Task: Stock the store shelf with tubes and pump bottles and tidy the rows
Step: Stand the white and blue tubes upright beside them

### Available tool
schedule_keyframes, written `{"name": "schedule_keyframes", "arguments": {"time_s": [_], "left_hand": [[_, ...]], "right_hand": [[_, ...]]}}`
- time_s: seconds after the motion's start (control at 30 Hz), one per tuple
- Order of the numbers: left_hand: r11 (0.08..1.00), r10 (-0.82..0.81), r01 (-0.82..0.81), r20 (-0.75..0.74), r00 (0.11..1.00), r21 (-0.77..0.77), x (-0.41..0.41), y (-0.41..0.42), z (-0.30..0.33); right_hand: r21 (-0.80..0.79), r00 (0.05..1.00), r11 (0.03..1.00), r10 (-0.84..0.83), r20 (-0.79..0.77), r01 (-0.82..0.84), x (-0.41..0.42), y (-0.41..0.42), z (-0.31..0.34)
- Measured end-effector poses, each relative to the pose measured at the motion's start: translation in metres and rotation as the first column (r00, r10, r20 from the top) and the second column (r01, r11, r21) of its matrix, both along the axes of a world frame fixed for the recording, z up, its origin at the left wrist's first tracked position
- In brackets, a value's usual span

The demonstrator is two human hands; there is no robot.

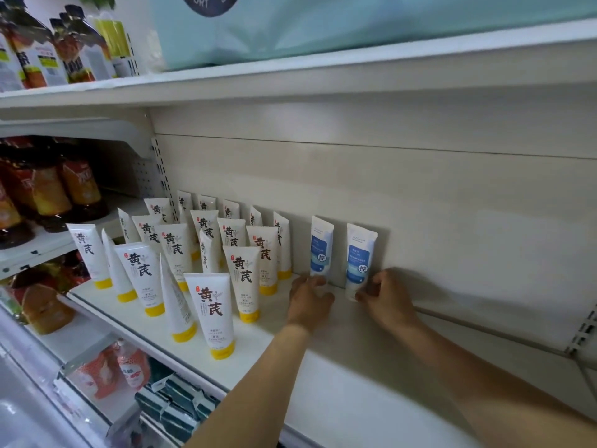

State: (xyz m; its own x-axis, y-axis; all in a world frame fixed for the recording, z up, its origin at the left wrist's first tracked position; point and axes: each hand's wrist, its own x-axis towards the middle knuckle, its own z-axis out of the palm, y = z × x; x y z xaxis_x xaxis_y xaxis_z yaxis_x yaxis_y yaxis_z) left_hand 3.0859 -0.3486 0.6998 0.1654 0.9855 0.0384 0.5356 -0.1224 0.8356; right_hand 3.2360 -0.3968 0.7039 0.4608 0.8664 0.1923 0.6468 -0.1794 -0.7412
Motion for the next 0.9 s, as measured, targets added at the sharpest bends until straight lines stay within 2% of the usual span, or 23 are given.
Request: {"name": "schedule_keyframes", "arguments": {"time_s": [0.17,0.27,0.37,0.57,0.77,0.9], "left_hand": [[0.994,0.088,-0.063,0.301,0.95,-0.093,-0.004,-0.018,0.007],[0.981,0.109,-0.009,0.507,0.855,-0.196,-0.016,-0.042,0.02],[0.97,0.079,0.093,0.656,0.75,-0.224,-0.041,-0.076,0.037],[0.951,0.092,0.139,0.682,0.726,-0.277,-0.118,-0.121,0.049],[0.941,0.156,0.098,0.672,0.724,-0.324,-0.216,-0.147,0.037],[0.935,0.214,0.04,0.65,0.73,-0.353,-0.285,-0.157,0.016]], "right_hand": [[0.002,1.0,1.0,-0.026,-0.007,0.026,-0.006,-0.018,-0.001],[0.111,0.992,0.993,0.051,-0.112,-0.038,-0.023,-0.03,0.003],[0.201,0.974,0.977,0.113,-0.197,-0.073,-0.051,-0.044,0.012],[0.303,0.95,0.947,0.185,-0.25,-0.104,-0.129,-0.073,0.024],[0.367,0.861,0.919,0.299,-0.411,-0.144,-0.232,-0.101,0.021],[0.379,0.839,0.896,0.382,-0.388,-0.232,-0.306,-0.112,0.009]]}}
